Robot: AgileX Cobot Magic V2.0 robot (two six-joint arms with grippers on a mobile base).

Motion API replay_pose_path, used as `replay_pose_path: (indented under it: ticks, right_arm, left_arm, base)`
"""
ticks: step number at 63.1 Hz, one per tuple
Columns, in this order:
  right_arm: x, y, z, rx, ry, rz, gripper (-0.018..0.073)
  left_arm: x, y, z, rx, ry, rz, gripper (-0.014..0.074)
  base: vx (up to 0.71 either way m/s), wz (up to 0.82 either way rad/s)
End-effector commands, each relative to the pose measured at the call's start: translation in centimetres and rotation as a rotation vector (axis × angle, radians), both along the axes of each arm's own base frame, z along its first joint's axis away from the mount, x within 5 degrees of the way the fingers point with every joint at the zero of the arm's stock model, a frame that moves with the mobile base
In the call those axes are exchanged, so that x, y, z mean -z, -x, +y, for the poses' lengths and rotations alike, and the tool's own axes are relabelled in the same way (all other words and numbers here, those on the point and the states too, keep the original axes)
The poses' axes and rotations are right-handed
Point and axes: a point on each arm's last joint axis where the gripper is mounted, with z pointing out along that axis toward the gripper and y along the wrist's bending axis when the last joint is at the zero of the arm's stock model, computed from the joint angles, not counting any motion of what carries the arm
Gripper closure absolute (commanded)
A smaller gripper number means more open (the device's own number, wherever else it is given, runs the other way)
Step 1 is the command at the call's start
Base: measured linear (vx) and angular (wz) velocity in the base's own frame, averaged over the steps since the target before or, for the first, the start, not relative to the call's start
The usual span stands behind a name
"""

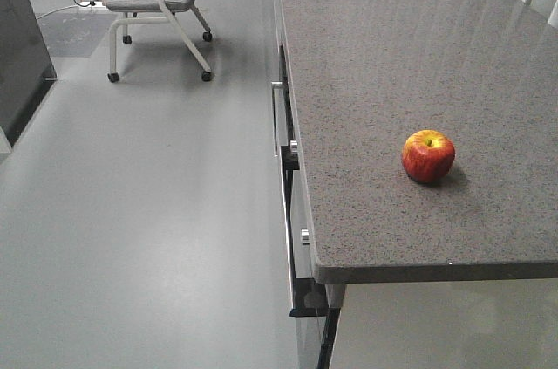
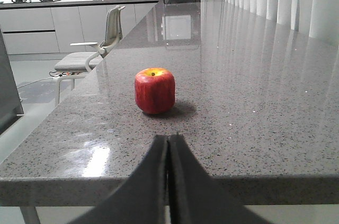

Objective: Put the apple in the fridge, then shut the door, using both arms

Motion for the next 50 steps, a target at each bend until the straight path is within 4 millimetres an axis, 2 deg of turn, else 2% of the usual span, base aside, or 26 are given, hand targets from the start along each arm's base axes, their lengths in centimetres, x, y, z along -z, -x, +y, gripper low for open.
replay_pose_path:
  ticks: [1, 32, 40, 50]
  right_arm:
    - [-0.3, 0.1, 0.0, 0.007, 0.014, -0.074, 0.0563]
    - [-0.5, 0.1, 0.0, 0.007, 0.004, -0.103, 0.0563]
    - [-2.4, 0.3, -0.1, 0.008, 0.001, -0.205, 0.0563]
    - [-6.1, 0.5, -0.1, 0.007, 0.012, -0.138, 0.0563]
  left_arm:
    - [-0.1, 0.1, 0.0, 0.001, 0.016, -0.07, 0.0603]
    - [-0.1, 0.1, 0.0, 0.001, 0.016, -0.07, 0.0603]
    - [-0.1, 0.1, 0.0, 0.001, 0.016, -0.07, 0.0603]
    - [-0.1, 0.1, 0.0, 0.001, 0.016, -0.07, 0.0603]
  base:
    - [0.0, 0.0]
    - [0.0, 0.0]
    - [0.0, 0.0]
    - [0.0, 0.0]
